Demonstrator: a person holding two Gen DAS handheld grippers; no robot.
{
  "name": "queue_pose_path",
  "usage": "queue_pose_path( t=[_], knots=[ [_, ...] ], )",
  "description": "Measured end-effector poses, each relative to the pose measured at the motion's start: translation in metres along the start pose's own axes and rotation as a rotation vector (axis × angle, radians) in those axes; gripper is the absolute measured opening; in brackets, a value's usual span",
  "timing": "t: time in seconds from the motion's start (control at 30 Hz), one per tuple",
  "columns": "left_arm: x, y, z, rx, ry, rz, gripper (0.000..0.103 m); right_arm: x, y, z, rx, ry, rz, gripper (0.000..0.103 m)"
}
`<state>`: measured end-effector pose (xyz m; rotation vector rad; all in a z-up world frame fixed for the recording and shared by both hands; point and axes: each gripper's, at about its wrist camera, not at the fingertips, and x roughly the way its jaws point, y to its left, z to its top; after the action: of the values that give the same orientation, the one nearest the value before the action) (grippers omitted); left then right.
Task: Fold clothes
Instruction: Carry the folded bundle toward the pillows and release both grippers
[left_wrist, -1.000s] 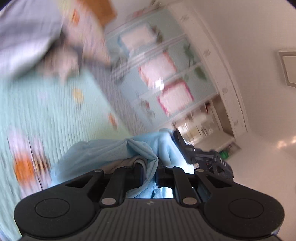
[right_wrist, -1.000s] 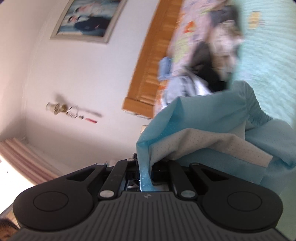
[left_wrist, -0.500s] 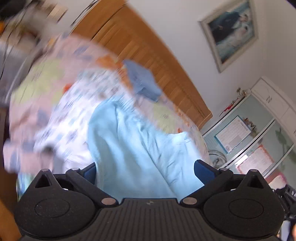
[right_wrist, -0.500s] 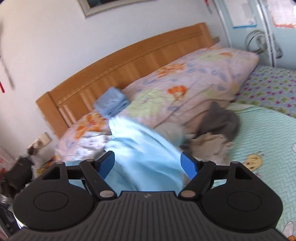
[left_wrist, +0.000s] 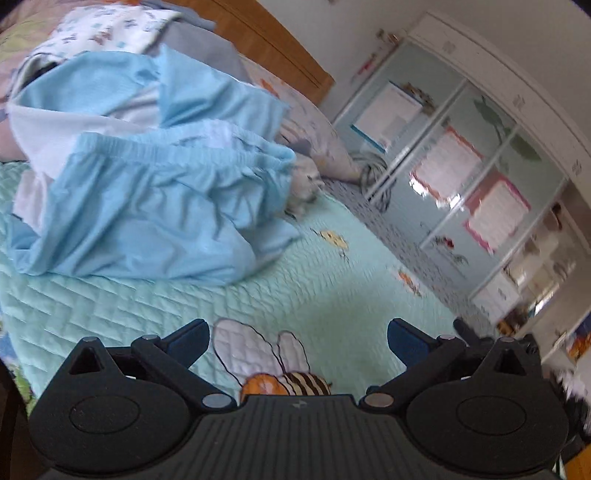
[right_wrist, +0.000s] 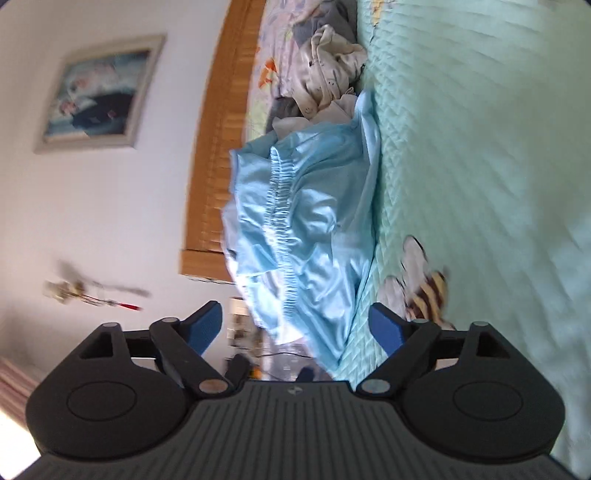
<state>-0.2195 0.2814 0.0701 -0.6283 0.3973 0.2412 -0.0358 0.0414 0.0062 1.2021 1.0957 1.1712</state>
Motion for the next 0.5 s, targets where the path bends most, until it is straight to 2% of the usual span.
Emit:
queue_pose_path(
  t=[0.17, 0.3, 0.5],
  knots=[
    [0.025, -0.028, -0.017, 0.103, 0.044, 0.034, 0.102, -0.010, -0.009, 0.013, 0.008, -0.046, 0.181, 0.095],
    [0.045, -0.045, -0.023, 0.154, 0.082, 0.090, 0.102, -0.007, -0.004, 0.034, -0.053, -0.095, 0.251, 0.098],
    [0.071, -0.063, -0.027, 0.205, 0.077, 0.154, 0.102, -0.021, 0.000, 0.065, -0.138, -0.245, 0.308, 0.103]
  ],
)
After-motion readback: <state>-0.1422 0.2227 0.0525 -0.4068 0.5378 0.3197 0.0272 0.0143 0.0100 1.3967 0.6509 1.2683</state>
